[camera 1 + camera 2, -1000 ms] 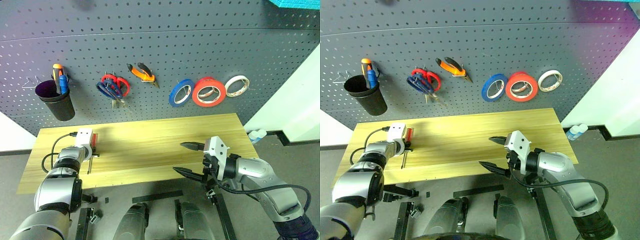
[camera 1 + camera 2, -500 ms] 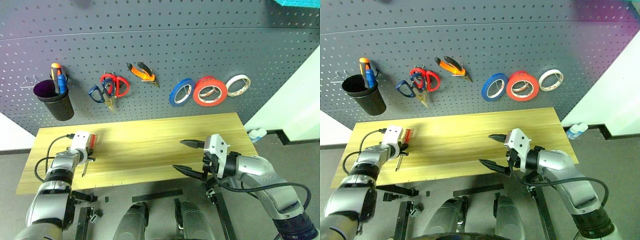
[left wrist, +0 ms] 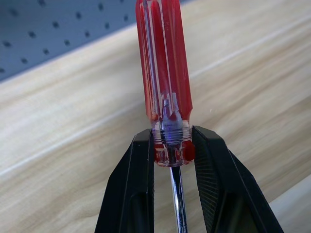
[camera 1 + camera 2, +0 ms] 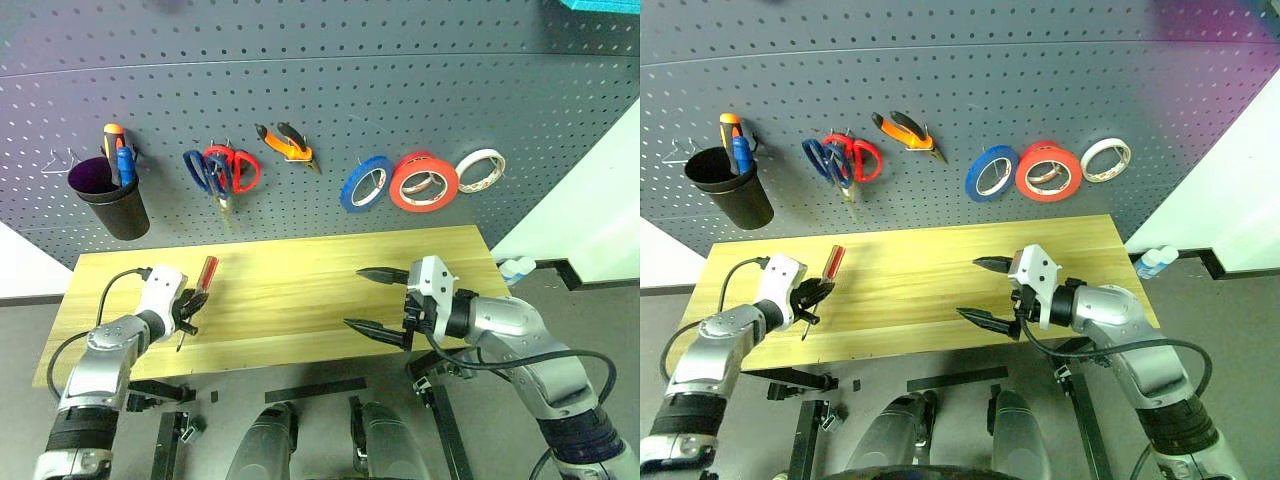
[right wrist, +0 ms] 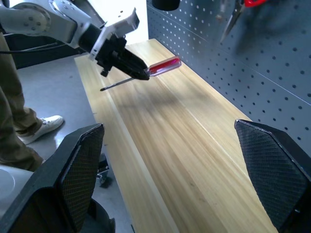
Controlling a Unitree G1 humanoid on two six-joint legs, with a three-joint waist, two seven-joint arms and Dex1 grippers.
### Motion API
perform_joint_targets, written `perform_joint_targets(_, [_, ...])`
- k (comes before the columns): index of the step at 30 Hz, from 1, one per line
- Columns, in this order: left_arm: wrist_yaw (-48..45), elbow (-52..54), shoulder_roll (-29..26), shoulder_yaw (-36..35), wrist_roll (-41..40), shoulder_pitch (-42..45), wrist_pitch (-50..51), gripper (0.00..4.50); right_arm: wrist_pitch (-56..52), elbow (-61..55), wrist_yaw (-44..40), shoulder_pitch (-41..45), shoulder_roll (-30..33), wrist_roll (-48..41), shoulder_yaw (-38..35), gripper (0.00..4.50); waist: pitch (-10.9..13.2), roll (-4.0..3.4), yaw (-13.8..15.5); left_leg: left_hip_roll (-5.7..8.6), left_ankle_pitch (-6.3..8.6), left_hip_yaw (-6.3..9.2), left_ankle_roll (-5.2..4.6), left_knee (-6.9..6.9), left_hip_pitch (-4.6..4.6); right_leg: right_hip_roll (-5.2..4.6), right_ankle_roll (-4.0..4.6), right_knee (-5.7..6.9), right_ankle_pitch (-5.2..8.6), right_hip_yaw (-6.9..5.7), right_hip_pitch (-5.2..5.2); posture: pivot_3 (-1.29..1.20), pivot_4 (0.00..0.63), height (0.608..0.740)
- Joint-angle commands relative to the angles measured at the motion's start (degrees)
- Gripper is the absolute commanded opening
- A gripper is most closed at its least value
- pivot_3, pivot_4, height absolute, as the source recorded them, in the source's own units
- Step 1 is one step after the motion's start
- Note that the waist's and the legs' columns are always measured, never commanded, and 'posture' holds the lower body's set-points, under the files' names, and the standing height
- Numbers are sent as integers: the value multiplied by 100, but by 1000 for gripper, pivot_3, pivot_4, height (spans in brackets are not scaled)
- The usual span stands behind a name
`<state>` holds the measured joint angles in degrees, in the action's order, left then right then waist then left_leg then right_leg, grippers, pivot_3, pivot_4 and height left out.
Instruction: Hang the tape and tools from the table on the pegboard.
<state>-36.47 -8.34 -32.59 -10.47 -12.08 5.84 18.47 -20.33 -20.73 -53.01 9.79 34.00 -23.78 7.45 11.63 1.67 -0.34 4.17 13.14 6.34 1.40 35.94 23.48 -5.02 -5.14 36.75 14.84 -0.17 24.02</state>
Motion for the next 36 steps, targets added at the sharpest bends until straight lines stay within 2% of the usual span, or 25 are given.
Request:
perform_joint_targets(1, [-370,752,-35,-422,-575,-100,-354,781,163,-45,-90,77,-51,-50,-40,4500,0,0,21,0,0,-1,0,0,0,0,0,-2,0,0,-1,21,155,740])
perform_joint_targets(10, [-684,1618,-35,-878,-1636,190,-300,781,253,39,-171,98,-55,-19,-63,4500,-3,-1,111,1,0,-1,0,2,1,3,0,-6,-2,-1,-4,17,136,740])
perform_joint_targets(17, [-162,1485,2,-1370,-2085,1330,-375,781,299,43,-213,160,-69,-69,-93,4500,-8,3,108,1,-1,-1,1,15,-1,13,-1,1,-4,-3,-8,14,119,740])
perform_joint_targets(26, [457,1089,165,-1733,-2115,2361,-1005,781,400,-146,-357,316,-459,-782,-383,4500,-15,5,98,0,-5,-8,6,22,-9,32,0,29,-5,-2,-6,10,107,740])
perform_joint_targets(31, [513,894,123,-1762,-2131,2572,-1178,781,348,-233,-236,535,-735,-1369,-729,4500,-18,6,100,0,-7,-9,8,29,-10,33,4,35,-9,-1,-7,10,107,740])
perform_joint_targets(36, [608,689,65,-1861,-2148,2770,-1379,781,304,-235,-102,722,-841,-1521,-805,4500,-23,7,101,-1,-11,-7,14,29,-11,36,7,39,-13,-1,-6,9,103,740])
